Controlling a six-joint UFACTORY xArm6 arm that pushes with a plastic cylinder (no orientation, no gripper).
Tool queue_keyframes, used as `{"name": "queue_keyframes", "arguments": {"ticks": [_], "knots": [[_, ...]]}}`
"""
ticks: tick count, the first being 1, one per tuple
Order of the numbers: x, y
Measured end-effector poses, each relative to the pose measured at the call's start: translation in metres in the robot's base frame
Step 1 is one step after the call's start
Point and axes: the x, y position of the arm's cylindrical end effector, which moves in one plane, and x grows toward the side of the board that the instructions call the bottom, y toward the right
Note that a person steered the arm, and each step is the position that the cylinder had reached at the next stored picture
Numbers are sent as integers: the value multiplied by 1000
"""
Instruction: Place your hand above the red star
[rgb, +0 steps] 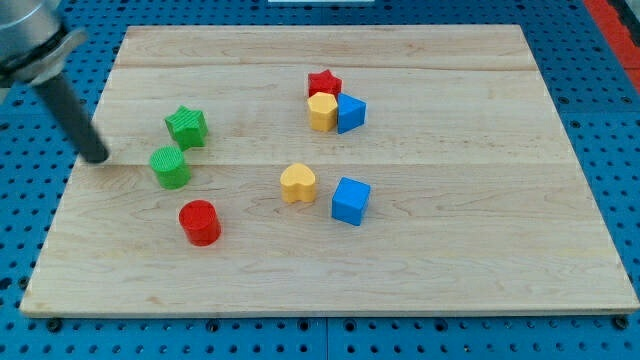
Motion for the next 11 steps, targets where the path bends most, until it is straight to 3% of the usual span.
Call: {"name": "queue_keyframes", "arguments": {"ticks": [1,2,3,6,7,9,11], "knots": [[-92,58],[-153,78],[-170,78],[-203,86],[-202,125],[-203,150],[-165,205]]}}
